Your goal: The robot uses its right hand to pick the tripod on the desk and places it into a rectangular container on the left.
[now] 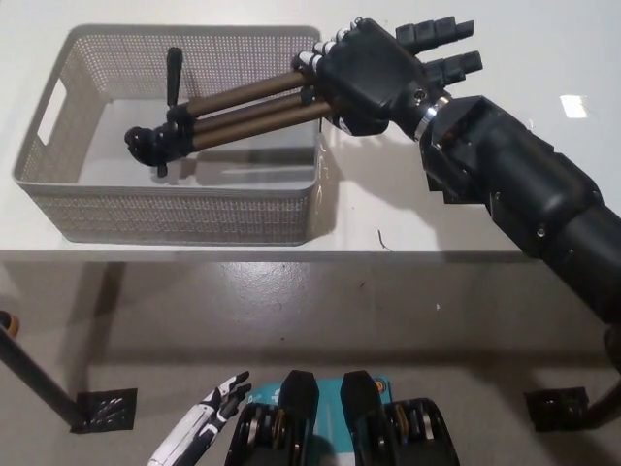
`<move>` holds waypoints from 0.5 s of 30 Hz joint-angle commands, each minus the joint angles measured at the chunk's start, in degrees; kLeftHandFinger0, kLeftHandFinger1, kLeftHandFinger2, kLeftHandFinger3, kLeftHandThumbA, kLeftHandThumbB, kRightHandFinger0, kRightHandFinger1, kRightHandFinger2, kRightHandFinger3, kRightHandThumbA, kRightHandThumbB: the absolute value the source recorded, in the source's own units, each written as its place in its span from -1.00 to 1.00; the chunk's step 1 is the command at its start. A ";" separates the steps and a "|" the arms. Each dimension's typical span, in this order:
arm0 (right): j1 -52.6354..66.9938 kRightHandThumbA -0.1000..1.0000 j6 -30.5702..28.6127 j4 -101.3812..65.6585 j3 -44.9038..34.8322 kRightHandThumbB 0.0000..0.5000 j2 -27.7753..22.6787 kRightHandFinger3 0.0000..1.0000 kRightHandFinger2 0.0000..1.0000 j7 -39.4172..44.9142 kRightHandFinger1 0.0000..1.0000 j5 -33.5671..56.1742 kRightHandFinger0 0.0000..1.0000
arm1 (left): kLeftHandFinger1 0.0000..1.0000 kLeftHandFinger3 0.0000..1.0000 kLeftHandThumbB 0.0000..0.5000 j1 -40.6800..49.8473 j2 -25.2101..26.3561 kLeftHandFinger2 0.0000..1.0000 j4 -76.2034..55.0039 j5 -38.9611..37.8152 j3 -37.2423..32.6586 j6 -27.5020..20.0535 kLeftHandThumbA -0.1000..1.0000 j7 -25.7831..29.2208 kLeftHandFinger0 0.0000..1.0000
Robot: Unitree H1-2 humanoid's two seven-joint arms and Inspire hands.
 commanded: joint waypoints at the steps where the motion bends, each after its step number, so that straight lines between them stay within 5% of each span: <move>1: -1.18 0.16 -1.03 -2.78 -2.36 0.29 -2.38 1.00 0.61 -3.14 0.14 -0.19 -0.15 | 1.00 1.00 1.00 -1.12 0.96 1.00 -1.44 1.99 -0.99 -1.05 1.00 -0.65 1.00; 2: -1.18 0.31 -1.06 -3.31 -2.73 0.33 -2.76 1.00 1.00 -2.22 0.57 0.16 0.29 | 1.00 1.00 1.00 -1.34 0.97 1.00 -1.31 2.06 -1.10 -0.91 1.00 -0.75 1.00; 3: -1.58 0.58 -0.70 -4.07 -3.09 0.42 -3.31 1.00 1.00 -1.23 1.00 -0.02 0.98 | 1.00 1.00 1.00 -1.66 0.90 1.00 -1.35 1.95 -1.22 -0.31 1.00 -1.02 1.00; 5: -2.68 0.75 -0.64 -4.83 -3.33 0.52 -3.60 1.00 1.00 -2.10 1.00 -0.96 1.00 | 1.00 1.00 1.00 -1.95 1.10 1.00 -1.22 2.53 -1.56 -0.09 1.00 -1.09 1.00; 8: -3.99 0.75 -0.67 -7.62 -4.44 0.41 -3.75 1.00 1.00 -1.98 1.00 -1.16 1.00 | 1.00 1.00 1.00 -2.68 1.04 1.00 -0.41 2.46 -1.88 -0.15 1.00 -1.49 1.00; 15: -8.93 1.00 0.48 -12.38 -5.72 0.79 1.15 1.00 1.00 2.05 1.00 -1.28 1.00 | 1.00 1.00 1.00 -2.84 0.09 1.00 0.44 2.08 -2.57 -0.52 1.00 -1.82 1.00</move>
